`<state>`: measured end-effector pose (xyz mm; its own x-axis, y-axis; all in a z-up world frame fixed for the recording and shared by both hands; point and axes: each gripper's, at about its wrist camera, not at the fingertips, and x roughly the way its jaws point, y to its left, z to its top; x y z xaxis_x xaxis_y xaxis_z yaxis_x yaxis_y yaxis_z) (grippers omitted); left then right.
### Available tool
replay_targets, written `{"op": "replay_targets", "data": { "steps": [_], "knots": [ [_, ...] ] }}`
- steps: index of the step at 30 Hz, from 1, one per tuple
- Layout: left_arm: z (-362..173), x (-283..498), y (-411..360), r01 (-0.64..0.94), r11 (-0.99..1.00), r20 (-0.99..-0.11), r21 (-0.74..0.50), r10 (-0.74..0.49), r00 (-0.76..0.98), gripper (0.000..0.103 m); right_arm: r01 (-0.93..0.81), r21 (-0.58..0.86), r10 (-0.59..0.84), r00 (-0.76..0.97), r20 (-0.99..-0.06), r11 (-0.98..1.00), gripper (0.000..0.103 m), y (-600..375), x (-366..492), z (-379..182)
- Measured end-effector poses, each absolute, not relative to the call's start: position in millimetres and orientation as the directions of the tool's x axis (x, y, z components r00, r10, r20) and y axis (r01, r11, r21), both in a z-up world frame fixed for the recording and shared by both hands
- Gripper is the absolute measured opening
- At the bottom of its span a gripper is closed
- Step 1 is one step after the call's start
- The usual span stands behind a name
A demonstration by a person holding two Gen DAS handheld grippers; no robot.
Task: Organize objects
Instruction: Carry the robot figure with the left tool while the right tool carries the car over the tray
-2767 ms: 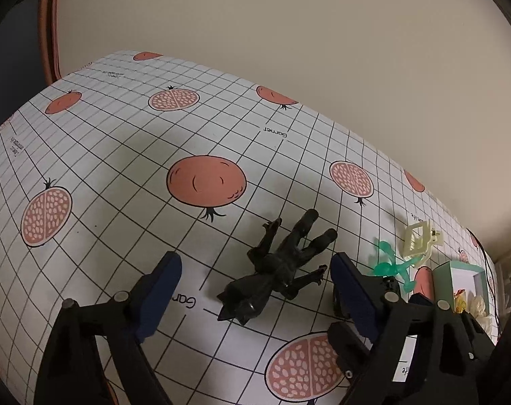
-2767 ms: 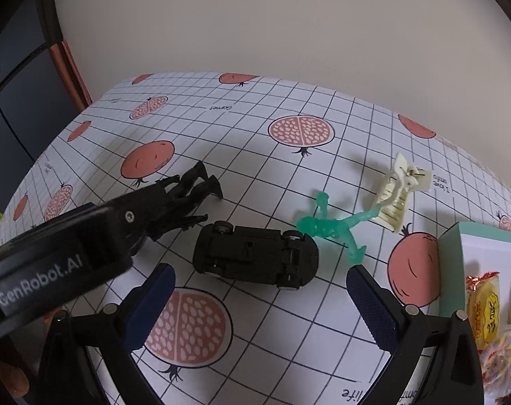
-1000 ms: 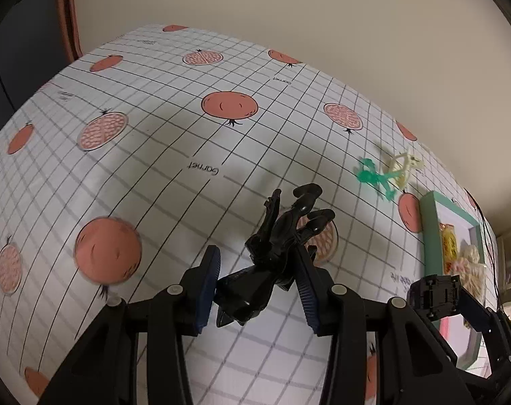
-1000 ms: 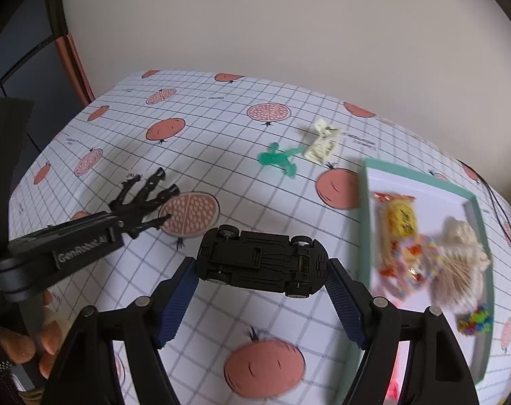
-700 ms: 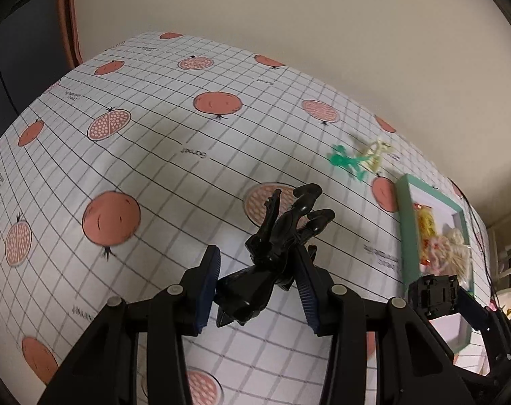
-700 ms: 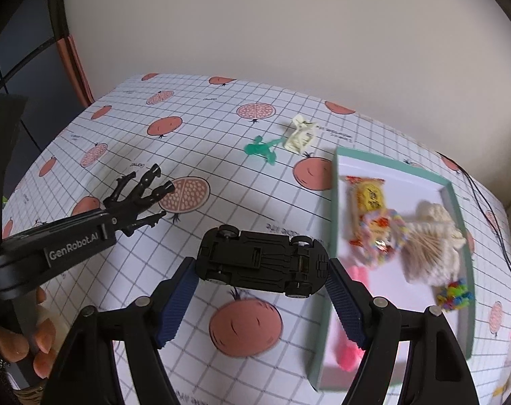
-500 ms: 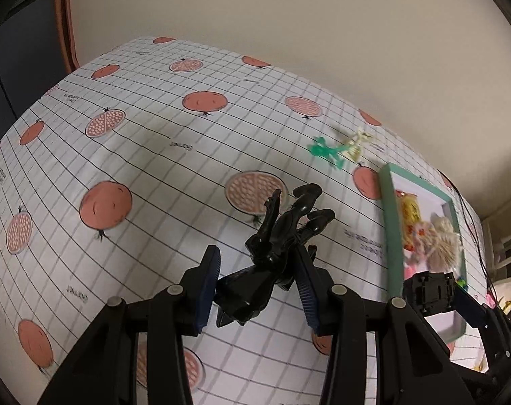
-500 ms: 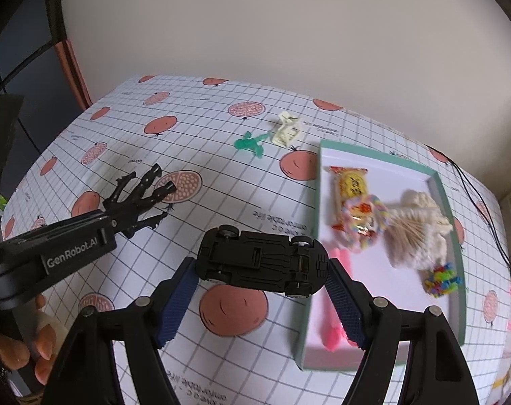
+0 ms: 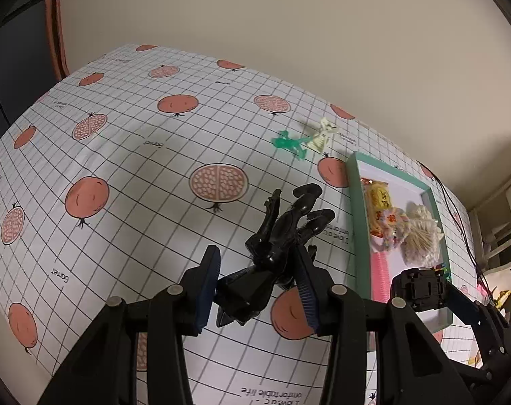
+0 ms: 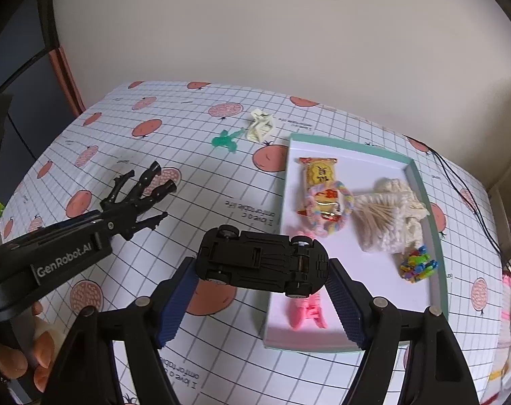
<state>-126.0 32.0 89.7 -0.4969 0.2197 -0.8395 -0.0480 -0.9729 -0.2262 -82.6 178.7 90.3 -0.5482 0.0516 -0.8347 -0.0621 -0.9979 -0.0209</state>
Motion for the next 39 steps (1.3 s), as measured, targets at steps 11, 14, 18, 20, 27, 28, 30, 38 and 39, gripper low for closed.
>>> {"op": "replay_targets", "data": {
  "steps": [11, 14, 18, 20, 27, 28, 30, 38, 39],
  "knots": [
    [92, -118, 60, -0.089, -0.965, -0.829, -0.247, 0.258, -0.495, 0.046, -0.116, -0.031, 0.088, -0.526, -0.846, -0.993, 0.078, 211, -75, 84],
    [92, -115, 68, -0.106, -0.962, -0.826, -0.251, 0.270, -0.495, 0.046, -0.133, -0.037, 0.101, -0.520, -0.848, -0.990, 0.078, 221, -73, 82],
    [92, -112, 79, -0.130, -0.958, -0.821, -0.256, 0.286, -0.495, 0.046, -0.161, -0.030, 0.109, -0.509, -0.854, -0.986, 0.078, 237, -69, 80],
    [92, -110, 86, -0.142, -0.955, -0.817, -0.260, 0.297, -0.494, 0.046, -0.176, -0.027, 0.114, -0.504, -0.856, -0.984, 0.078, 245, -67, 79],
    [94, -103, 112, -0.208, -0.943, -0.806, -0.261, 0.331, -0.490, 0.046, -0.232, -0.020, 0.131, -0.477, -0.869, -0.973, 0.079, 273, -62, 69],
    [94, -101, 116, -0.216, -0.941, -0.805, -0.262, 0.336, -0.489, 0.046, -0.239, -0.020, 0.134, -0.474, -0.870, -0.971, 0.078, 276, -61, 68],
    [94, -98, 124, -0.234, -0.936, -0.802, -0.262, 0.346, -0.486, 0.046, -0.257, -0.016, 0.138, -0.465, -0.874, -0.966, 0.078, 285, -59, 64],
    [89, -88, 160, -0.307, -0.912, -0.794, -0.274, 0.394, -0.462, 0.046, -0.334, 0.000, 0.154, -0.436, -0.887, -0.943, 0.079, 319, -50, 54],
    [88, -88, 163, -0.312, -0.908, -0.793, -0.278, 0.400, -0.459, 0.046, -0.341, 0.001, 0.157, -0.434, -0.887, -0.940, 0.079, 322, -49, 53]
  ]
}}
